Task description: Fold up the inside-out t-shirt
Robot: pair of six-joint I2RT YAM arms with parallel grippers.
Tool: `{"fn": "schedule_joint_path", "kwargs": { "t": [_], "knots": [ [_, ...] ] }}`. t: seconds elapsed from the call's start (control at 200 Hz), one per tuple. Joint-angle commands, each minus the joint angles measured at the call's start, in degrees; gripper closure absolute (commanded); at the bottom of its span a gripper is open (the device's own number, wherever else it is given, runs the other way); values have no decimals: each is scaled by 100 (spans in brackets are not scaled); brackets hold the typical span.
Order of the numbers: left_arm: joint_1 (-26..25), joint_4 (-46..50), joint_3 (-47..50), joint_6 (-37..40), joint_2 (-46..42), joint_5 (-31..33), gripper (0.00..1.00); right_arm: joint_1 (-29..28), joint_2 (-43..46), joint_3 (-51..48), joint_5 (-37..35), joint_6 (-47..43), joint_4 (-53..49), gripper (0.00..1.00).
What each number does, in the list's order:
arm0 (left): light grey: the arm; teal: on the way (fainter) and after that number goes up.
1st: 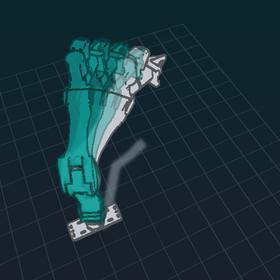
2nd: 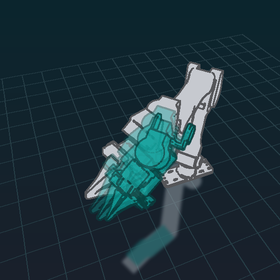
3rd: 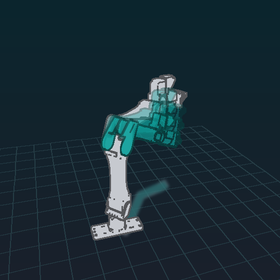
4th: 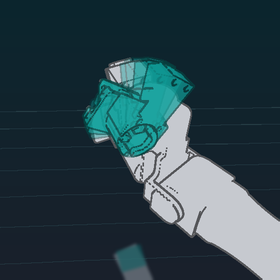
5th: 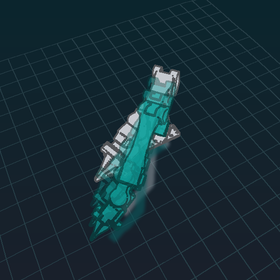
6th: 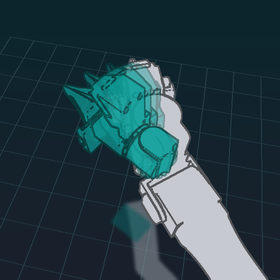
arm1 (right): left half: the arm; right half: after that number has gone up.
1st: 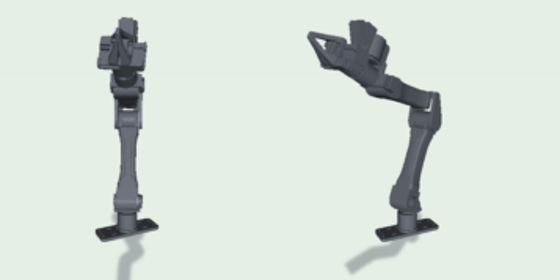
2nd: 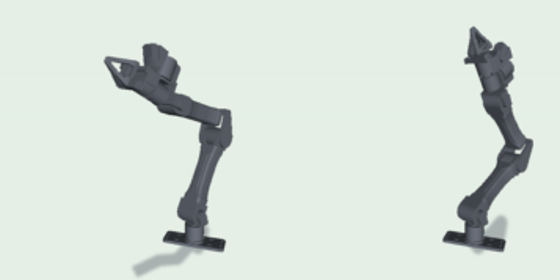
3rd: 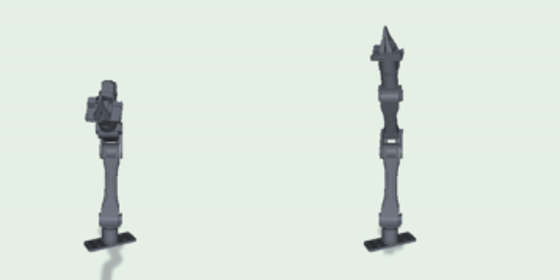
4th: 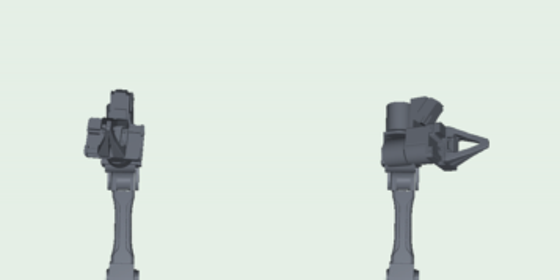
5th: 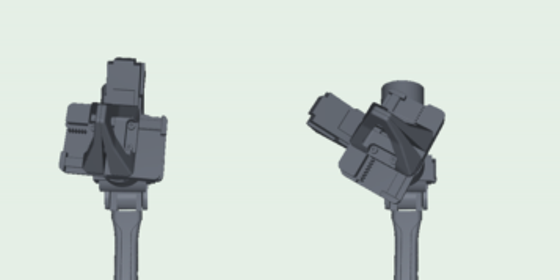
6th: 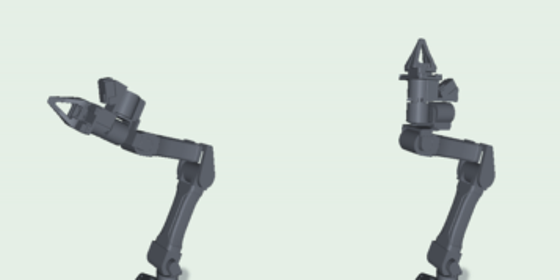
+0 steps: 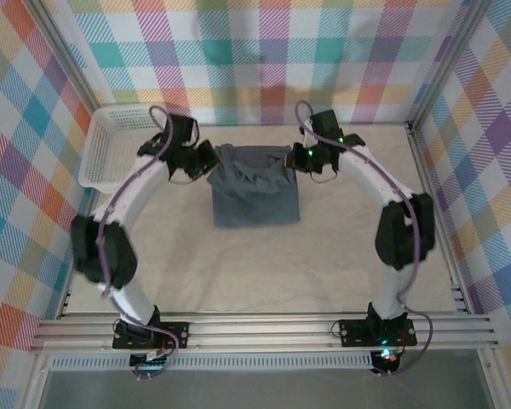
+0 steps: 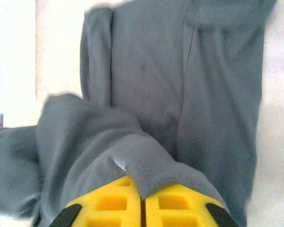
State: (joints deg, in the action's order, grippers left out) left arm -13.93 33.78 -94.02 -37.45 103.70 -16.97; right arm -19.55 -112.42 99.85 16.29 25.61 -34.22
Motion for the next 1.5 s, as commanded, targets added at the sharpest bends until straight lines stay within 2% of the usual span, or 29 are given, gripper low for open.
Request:
{"fn": "schedule_joint_path", "kwargs": {
  "t": [0.0,0.055,0.095,0.14,0.24,0.385,0.455,0.52,0.575,0.64,0.71,0.825,0.895,0.945,1.045,1.17,1.235,1.28,1.325,1.36,1.41,1.455,1.495],
  "knots": [
    [216,-14,-1241,535,1319,45,51,183,-1104,1187,175,-411,-400,51],
    [308,2,-1692,538,1796,-190,38,264,-1564,1969,-34,-431,-917,34],
    [361,-6,-1760,518,1916,-236,35,330,-1676,2277,116,-474,-1164,31],
    [372,-78,-1557,556,1763,-168,31,369,-1527,2183,182,-544,-1176,29],
    [376,-438,-418,625,1020,-18,27,375,-561,569,52,-639,-480,24],
    [341,-860,1584,573,-135,14,28,354,740,-2238,243,-260,930,25],
    [291,-1044,2241,534,-416,-45,30,315,944,-2882,309,-205,1268,26],
    [238,-1134,2483,538,-376,-263,32,296,879,-3064,410,-172,1345,27],
    [176,-1288,2563,517,-265,-420,34,295,664,-3024,595,-122,1396,31],
    [103,-1373,2503,468,-65,-515,37,292,417,-2904,680,-62,1443,40],
    [41,-1365,2315,434,236,-590,45,276,147,-2724,691,10,1484,55],
    [-4,-1365,2228,493,574,-676,75,294,59,-2570,644,-2,1334,88],
    [-4,-1305,2460,616,389,-559,91,288,314,-2787,579,-76,1269,100],
    [-4,-1314,2761,636,166,-515,100,293,585,-3082,597,-124,1255,100],
    [-193,-1704,3790,357,-353,-813,100,255,1300,-4084,914,32,1469,100],
    [-1089,-1917,5195,-216,-1398,-503,100,131,2453,-5567,853,163,1338,100],
    [-1644,-2076,5861,-820,-2111,-239,100,114,3170,-6299,817,284,1146,92],
    [-1949,-2005,6122,-1192,-2559,-55,84,89,3684,-6625,892,357,897,83],
    [-2153,-1690,6193,-1430,-2980,165,60,78,4228,-6766,910,436,512,71],
    [-2243,-1341,6138,-1492,-3298,366,47,66,4618,-6733,857,505,166,62],
    [-2241,-991,5965,-1466,-3646,557,36,50,5152,-6610,662,616,-146,54],
    [-2211,-697,5750,-1334,-3830,789,27,46,5451,-6479,505,704,-210,51],
    [-2158,-531,5520,-1173,-3843,944,25,47,5489,-6325,384,784,-174,50]
  ]
}}
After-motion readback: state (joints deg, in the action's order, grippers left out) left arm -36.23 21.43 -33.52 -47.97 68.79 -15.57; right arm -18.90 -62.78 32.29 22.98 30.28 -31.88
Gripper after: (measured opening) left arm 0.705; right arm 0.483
